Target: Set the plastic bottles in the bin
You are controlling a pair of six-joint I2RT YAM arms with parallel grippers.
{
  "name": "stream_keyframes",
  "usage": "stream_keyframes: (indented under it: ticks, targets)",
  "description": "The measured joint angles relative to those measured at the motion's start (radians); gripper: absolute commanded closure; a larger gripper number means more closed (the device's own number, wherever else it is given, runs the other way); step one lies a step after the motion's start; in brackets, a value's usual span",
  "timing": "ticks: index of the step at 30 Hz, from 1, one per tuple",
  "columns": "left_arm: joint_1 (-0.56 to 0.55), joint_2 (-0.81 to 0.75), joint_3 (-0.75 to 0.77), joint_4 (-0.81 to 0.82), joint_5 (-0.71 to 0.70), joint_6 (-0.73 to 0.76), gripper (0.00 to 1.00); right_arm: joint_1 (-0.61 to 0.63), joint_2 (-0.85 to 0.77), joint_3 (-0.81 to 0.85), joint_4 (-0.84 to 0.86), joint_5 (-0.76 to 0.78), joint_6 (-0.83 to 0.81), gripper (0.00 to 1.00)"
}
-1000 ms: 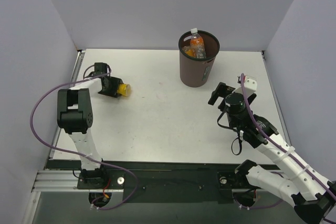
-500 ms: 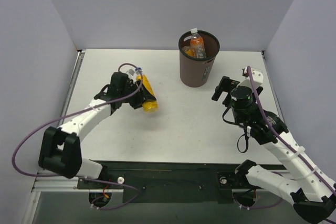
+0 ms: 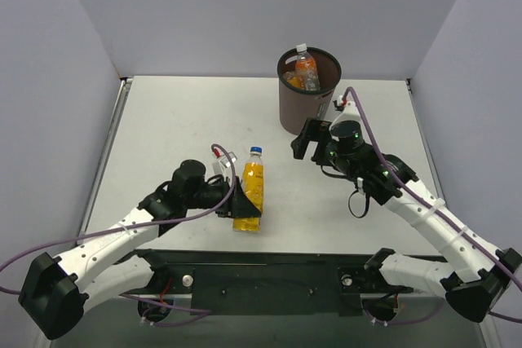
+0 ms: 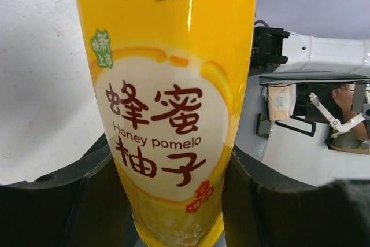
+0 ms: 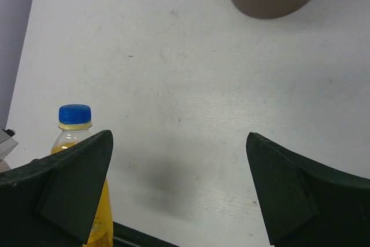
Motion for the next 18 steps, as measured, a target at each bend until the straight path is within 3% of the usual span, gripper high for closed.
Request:
stream_keyframes:
  ticks: [11,15,17,18]
  targets:
    - [-0.027,-0.053,-0.055,0.109,0.007,-0.072,1.00,0.146,0.206,-0.037,0.255,-0.100,0.160,0.03]
    - [-0.029,-0.067,-0.074,0.117,0.006,-0.080,1.00,0.154,0.272,-0.037,0.332,-0.141,0.215,0.13]
    - [-0.029,-0.075,-0.076,0.116,0.004,-0.080,1.00,0.154,0.299,-0.037,0.362,-0.171,0.242,0.22]
    - [-0.029,-0.080,-0.076,0.116,0.002,-0.080,1.00,0.154,0.307,-0.037,0.371,-0.182,0.251,0.31]
